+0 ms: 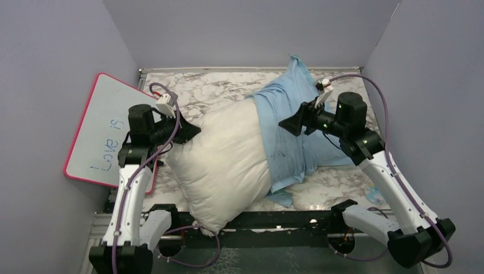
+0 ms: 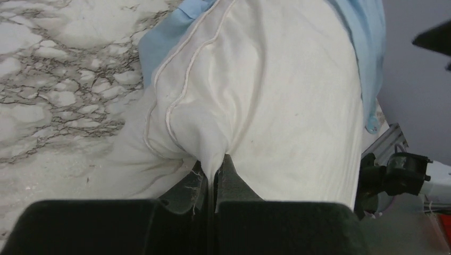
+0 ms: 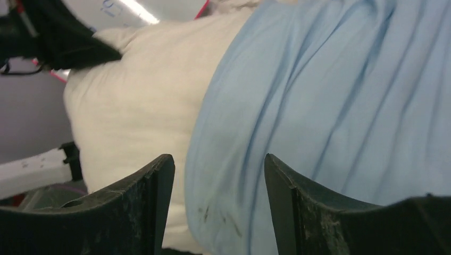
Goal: Remove the pillowcase from the pillow
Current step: Remove the pillow from the pillowcase.
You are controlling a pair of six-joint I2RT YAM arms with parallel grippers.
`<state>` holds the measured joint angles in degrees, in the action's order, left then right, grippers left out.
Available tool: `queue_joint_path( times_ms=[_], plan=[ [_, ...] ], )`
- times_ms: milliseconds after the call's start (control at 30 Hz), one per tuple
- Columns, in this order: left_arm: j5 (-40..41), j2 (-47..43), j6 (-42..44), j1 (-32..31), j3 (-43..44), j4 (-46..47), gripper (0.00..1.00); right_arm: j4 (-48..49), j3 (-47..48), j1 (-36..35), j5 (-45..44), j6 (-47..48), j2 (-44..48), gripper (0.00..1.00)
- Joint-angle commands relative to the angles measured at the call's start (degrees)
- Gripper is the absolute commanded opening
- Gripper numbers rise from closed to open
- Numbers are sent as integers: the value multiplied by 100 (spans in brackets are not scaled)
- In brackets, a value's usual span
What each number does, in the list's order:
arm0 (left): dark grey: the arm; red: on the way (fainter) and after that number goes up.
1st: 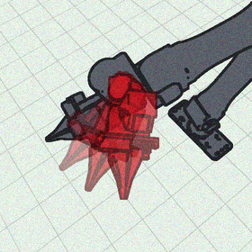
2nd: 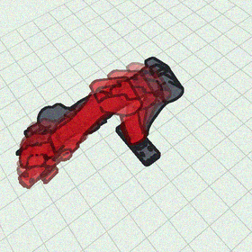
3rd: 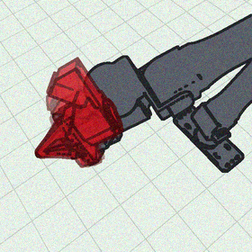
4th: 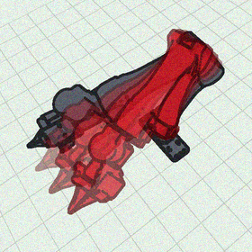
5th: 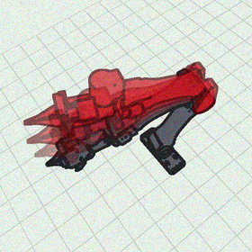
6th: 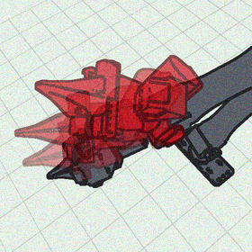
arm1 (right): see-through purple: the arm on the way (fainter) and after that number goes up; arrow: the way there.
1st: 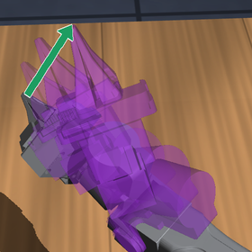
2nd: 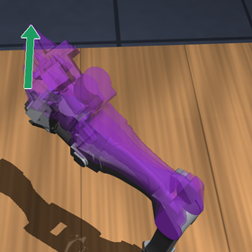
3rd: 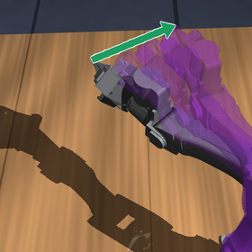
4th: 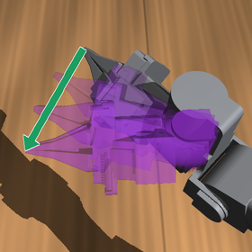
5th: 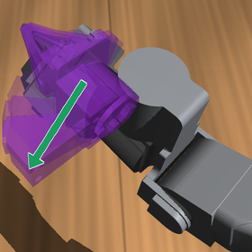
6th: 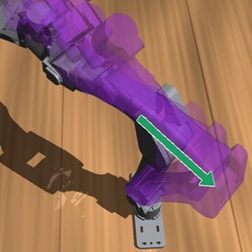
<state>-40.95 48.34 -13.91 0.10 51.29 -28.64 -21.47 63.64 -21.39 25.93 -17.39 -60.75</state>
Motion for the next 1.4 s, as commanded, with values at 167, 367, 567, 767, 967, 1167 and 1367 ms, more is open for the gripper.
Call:
queue_joint_path(
  times_ms=[167, 367, 567, 767, 967, 1167, 1367],
  plan=[
    [1206, 2650, -76, 5, 2065, 547, 10, 30, -1938, -31, 1364, -582, 1010, 68],
    [2189, 3513, -353, 5, 3697, -44, 98, -505, -2091, -36, 1305, -445, 1280, 69],
    [2381, 1918, -995, -630, 2474, 227, 99, -646, -2341, -32, 932, -527, 1551, 75],
    [2101, -52, -1992, -1847, 418, 363, 99, -282, -2885, -36, 1244, -764, 1488, 76],
    [1040, -1412, -2795, -2366, -1428, 955, 99, 44, -3520, -32, 401, -1446, 1122, 75],
    [861, -2033, -3099, -2550, -2091, 957, 99, 1093, -3759, -45, 787, -2090, 545, 74],
    [1507, -1488, -2923, -2710, -2378, 953, 96, 1596, -3465, -169, 767, -2308, -58, 66]
  ],
)
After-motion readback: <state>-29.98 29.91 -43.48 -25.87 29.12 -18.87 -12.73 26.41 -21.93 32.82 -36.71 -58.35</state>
